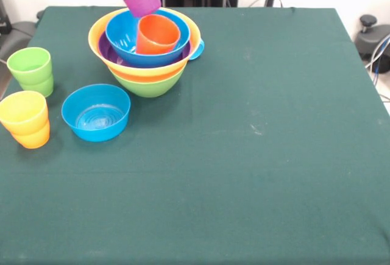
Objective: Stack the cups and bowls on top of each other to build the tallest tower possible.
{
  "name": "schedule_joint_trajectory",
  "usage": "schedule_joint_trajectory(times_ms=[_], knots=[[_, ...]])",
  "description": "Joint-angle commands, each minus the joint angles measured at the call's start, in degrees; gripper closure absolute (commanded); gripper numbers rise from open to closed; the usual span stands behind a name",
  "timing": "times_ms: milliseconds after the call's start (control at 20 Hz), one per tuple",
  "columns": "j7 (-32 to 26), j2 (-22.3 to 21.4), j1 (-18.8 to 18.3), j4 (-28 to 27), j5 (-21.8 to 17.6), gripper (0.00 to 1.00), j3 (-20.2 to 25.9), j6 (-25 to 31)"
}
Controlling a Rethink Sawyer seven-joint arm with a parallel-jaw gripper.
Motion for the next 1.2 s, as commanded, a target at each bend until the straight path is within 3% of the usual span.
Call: schedule_joint_trajectory(times_ms=[50,600,850,1200], knots=[[-11.1,-2.48,1.06,-0.29,3.88,1.0,4.16,8.5],[-10.96,-3.52,1.22,-1.84,6.89,1.0,5.96,12.19],[-9.92,-2.28,2.35,-2.79,5.58,1.0,5.11,12.18],[-7.89,3.14,4.64,-4.66,2.25,1.0,2.69,7.85]])
